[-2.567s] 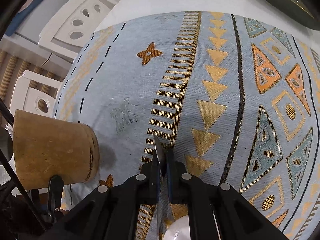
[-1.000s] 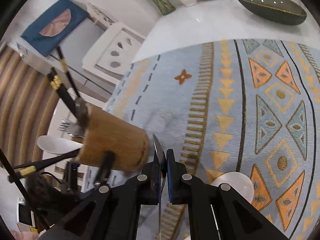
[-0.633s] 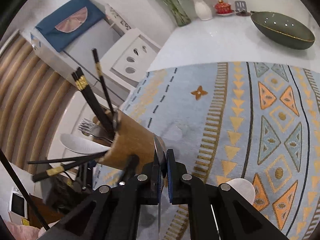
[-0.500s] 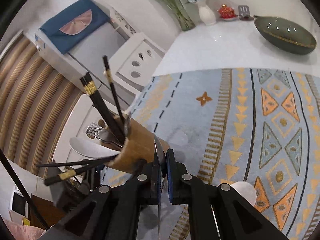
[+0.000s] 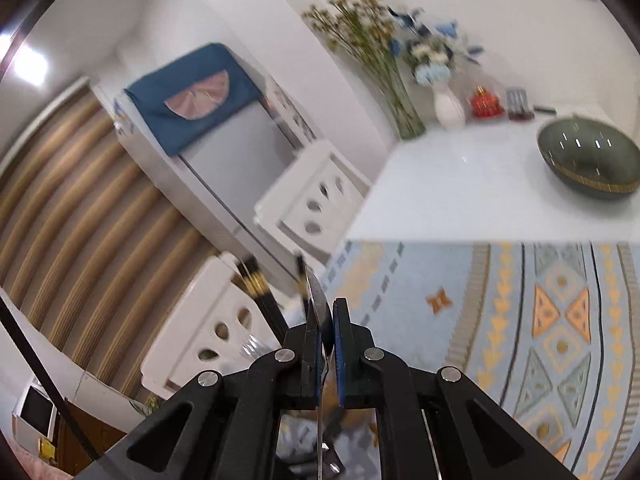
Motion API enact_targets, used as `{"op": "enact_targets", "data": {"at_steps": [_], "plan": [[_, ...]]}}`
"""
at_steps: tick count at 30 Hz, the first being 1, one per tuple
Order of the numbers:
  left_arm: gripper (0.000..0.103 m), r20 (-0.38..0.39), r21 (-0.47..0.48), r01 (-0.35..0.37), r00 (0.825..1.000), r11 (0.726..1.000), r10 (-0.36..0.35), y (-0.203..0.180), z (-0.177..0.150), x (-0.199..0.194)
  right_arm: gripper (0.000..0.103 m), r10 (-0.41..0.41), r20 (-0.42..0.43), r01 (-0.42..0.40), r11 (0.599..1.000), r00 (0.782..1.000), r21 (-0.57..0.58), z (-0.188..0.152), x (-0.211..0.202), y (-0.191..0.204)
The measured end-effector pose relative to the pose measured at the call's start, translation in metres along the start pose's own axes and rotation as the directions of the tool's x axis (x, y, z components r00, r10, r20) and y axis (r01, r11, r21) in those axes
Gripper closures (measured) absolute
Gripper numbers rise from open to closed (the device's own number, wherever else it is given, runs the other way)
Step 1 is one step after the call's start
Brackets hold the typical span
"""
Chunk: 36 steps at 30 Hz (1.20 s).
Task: Organize utensils
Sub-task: 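Lift the spoon with the right gripper and carry it toward the holder, then lower the silver spoon into the wooden holder with the right gripper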
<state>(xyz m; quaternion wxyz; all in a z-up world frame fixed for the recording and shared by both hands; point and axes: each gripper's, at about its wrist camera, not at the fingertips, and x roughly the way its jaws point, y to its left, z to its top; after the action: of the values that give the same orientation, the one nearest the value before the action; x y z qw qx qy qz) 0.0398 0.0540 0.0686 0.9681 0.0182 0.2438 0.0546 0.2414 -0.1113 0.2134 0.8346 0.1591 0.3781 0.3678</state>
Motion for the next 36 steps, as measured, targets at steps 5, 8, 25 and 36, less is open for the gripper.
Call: {"op": "enact_targets", "data": {"at_steps": [5,8,25,36], "plan": [[0.013,-0.003,-0.001,0.003,1.000,1.000,-0.003,0.001,-0.001,0.000,0.098,0.062,0.069,-0.059,0.997,0.996,-0.041,0.020,0.006,0.019],[0.013,-0.004,-0.002,0.004,1.000,1.000,-0.004,0.001,-0.001,0.001,0.098,0.099,0.107,-0.091,0.993,0.989,-0.079,0.025,0.012,0.031],[0.011,-0.027,-0.010,0.011,1.000,1.000,-0.011,0.002,-0.001,0.004,0.098,0.148,0.186,-0.102,0.966,0.971,-0.236,-0.002,0.064,0.046],[0.011,-0.032,-0.008,0.010,0.999,1.000,-0.011,0.001,-0.002,0.006,0.096,0.108,0.181,-0.061,0.966,0.977,-0.250,-0.017,0.068,0.042]]}}
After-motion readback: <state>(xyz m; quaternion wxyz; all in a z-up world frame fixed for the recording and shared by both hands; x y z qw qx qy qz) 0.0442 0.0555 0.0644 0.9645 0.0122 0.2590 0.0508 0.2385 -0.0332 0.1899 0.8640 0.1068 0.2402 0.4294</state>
